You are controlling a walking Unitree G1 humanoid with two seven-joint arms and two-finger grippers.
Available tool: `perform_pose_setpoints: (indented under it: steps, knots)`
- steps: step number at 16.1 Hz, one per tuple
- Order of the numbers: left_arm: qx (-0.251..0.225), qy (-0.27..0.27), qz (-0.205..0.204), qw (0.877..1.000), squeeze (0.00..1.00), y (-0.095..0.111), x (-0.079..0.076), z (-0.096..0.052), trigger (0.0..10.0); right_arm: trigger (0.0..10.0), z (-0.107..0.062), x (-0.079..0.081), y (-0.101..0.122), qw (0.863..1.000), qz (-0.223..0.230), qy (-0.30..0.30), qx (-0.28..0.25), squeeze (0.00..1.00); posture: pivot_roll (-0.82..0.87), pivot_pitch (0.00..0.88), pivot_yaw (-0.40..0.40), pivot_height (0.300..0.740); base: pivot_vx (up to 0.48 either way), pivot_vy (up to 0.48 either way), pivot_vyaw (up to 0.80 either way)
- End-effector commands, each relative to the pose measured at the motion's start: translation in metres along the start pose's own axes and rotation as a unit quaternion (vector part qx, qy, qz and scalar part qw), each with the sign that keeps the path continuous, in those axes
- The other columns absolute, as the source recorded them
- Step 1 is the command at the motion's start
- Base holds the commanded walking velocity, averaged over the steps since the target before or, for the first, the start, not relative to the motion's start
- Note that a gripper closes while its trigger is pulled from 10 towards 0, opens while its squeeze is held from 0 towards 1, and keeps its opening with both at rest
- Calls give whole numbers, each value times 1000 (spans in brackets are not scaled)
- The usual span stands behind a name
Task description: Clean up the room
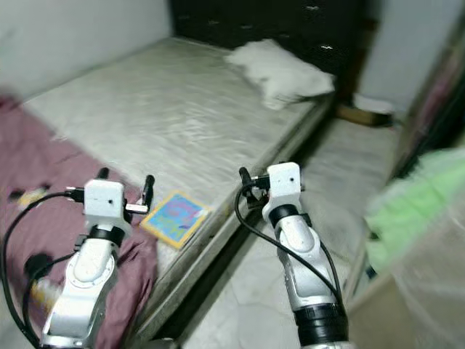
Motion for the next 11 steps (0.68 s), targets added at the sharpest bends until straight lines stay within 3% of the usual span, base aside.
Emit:
perform_pose_setpoints:
  steps: [1,11]
  knots:
    - [-3,6,2,1000,0,2,4,0,10000,10000,2,6,7,1000,5,9,-13,0,16,0,-21,740,0,0,794]
    - [2,7,-10,1000,0,1,3,1,10000,10000,1,5,7,1000,7,6,-15,0,12,0,-24,740,0,0,791]
Point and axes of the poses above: a point about 5 cm out from each wrist's last joint towards the gripper, its own z axis pointing out of the wrist towards the gripper, its own y axis along the axis of the wrist's last joint, x = y × z, the point moved 2 cm from there along z, pointing out of the wrist towards the gripper, and after that the axes turned 14 degrees about -z, right-handed, at the moved point
